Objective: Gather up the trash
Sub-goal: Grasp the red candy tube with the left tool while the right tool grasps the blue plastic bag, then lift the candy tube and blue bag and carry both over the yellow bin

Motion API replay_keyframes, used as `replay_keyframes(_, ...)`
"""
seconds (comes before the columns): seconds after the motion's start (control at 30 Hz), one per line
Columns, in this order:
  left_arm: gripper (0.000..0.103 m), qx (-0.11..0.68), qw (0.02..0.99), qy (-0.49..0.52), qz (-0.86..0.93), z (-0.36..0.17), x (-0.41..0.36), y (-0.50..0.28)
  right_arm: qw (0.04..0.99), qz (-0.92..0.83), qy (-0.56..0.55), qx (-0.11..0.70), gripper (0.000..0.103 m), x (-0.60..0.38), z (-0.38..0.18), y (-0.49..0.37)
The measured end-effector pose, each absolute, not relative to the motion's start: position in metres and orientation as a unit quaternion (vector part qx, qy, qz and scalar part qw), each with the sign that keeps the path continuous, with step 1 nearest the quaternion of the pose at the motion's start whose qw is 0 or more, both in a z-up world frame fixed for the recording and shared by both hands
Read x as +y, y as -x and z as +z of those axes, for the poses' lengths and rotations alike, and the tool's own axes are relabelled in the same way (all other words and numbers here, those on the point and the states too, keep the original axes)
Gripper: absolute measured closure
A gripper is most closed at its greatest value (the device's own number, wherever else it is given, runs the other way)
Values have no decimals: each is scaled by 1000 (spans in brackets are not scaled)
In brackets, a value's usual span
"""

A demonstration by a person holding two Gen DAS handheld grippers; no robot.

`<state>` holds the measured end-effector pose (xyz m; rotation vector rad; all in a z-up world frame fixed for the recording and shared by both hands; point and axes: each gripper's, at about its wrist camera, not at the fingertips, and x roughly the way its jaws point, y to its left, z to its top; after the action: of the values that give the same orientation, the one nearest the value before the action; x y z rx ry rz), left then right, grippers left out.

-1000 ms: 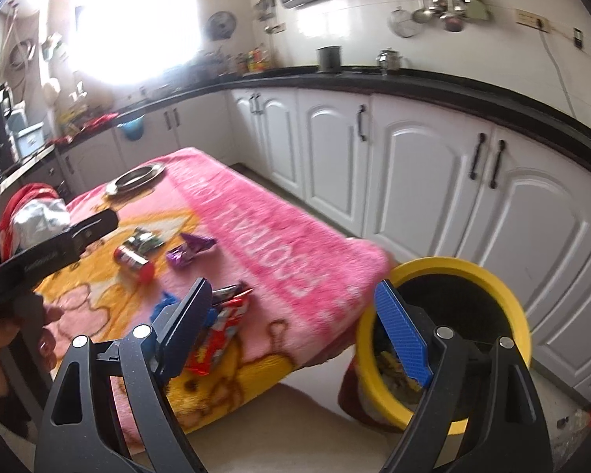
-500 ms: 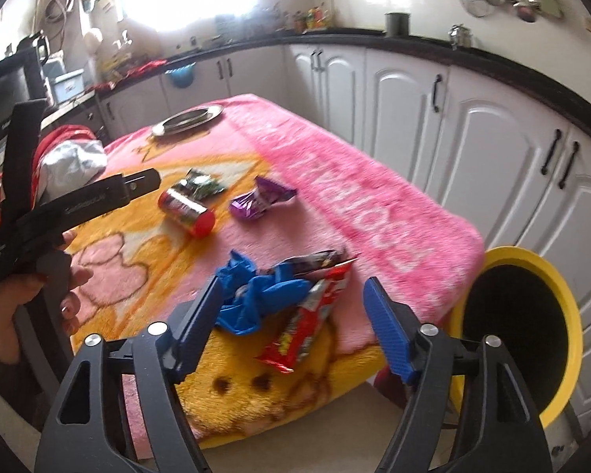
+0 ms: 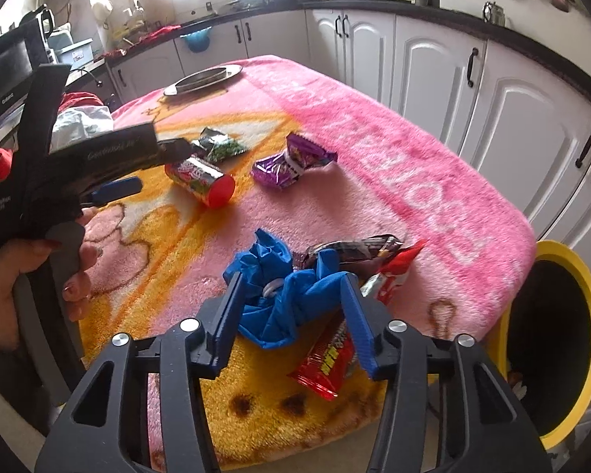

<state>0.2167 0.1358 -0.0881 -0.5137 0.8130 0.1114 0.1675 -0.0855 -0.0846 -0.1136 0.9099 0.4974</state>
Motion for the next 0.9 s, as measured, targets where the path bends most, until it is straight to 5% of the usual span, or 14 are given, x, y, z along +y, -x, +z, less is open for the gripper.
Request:
replay_keyframes(0.3,37,415,867,267,70,-100,137,-229,853,265,60,445,82,-80,-93,-165)
replay_keyframes(0.9,75,418,874,246,39,-103,137,-210,847,293,58,440,86,-75,-87,-149)
